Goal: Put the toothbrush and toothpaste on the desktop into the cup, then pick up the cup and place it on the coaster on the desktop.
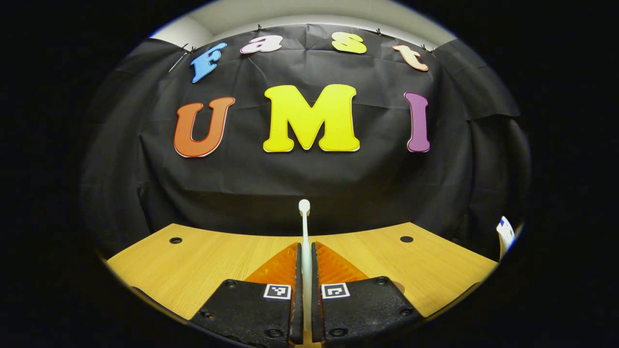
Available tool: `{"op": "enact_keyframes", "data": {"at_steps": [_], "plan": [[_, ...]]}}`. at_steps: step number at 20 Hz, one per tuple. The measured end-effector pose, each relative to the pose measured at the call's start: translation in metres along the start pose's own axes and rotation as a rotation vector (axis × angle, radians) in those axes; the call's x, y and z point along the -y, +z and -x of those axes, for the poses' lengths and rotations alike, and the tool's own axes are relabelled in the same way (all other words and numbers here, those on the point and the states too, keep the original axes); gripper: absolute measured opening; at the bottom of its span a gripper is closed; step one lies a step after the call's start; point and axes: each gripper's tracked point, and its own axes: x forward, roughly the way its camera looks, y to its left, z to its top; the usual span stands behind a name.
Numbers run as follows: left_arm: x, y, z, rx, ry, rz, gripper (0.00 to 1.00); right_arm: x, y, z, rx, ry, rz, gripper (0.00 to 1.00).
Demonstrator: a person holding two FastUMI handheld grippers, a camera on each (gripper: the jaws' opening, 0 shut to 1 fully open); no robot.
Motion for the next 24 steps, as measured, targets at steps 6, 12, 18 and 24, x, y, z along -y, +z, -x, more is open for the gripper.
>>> {"op": "enact_keyframes", "data": {"at_steps": [6,12,18,24], "plan": [[-0.004,-0.017,-0.036,-0.065,-0.009,0.064,0.09,0.004,-0.003,-0.002,-0.002,-0.012,0.009,0.29],[-0.011,-0.010,-0.033,-0.044,-0.009,0.072,0.12,-0.001,-0.007,-0.003,-0.009,-0.004,0.017,0.29],[-0.014,-0.017,-0.030,-0.068,-0.002,0.078,0.13,-0.001,-0.009,-0.003,-0.012,-0.005,0.022,0.29],[-0.006,-0.030,-0.019,-0.106,-0.033,-0.013,0.99,0.000,-0.015,-0.005,-0.021,-0.009,0.019,0.29]]}}
